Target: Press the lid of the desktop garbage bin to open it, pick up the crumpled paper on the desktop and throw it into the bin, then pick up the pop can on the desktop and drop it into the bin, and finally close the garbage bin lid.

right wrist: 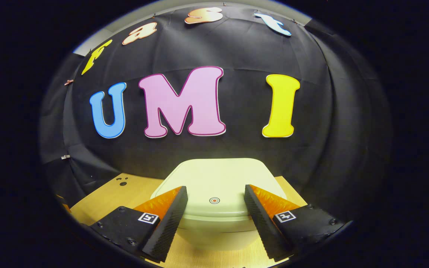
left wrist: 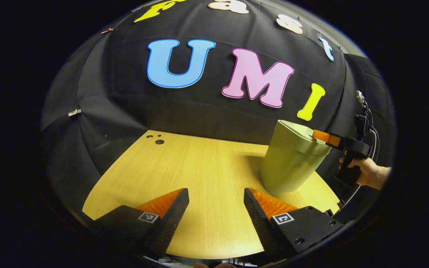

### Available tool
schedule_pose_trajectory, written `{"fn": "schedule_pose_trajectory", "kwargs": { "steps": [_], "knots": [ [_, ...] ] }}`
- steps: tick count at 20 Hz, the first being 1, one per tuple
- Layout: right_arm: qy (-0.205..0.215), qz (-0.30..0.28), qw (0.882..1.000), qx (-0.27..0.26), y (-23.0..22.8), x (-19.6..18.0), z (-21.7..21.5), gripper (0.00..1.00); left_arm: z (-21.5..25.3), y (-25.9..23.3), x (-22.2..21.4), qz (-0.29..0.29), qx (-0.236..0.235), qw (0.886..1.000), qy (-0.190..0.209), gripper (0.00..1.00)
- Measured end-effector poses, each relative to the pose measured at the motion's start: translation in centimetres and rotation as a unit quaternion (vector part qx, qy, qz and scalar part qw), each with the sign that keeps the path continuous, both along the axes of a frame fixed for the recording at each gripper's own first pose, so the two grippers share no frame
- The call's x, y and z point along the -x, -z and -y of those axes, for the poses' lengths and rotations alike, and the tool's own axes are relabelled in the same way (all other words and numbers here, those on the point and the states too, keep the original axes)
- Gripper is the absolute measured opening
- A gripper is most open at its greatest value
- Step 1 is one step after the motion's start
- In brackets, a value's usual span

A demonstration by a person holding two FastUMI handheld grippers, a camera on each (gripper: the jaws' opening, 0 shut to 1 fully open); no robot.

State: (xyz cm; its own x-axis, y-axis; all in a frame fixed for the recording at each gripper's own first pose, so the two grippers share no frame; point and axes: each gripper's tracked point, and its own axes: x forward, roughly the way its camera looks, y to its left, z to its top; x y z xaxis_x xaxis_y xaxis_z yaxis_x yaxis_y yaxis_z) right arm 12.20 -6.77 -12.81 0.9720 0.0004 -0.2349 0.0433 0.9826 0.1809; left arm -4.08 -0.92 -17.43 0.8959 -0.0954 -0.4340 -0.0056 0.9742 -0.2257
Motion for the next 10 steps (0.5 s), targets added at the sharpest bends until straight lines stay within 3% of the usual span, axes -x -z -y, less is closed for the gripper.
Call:
{"fn": "schedule_pose_trajectory", "kwargs": {
  "steps": [4, 10],
  "knots": [
    [-0.018, -0.017, 1.000, -0.017, -1.1, 0.7, -1.3, 0.99, 0.2, -0.2, -0.1, 0.002, 0.002, 1.000, 0.001, 0.95],
    [-0.018, 0.012, 1.000, -0.020, -5.1, 2.4, -1.9, 0.99, 0.7, -0.7, -0.4, 0.006, 0.003, 1.000, 0.007, 0.95]
  ]
}}
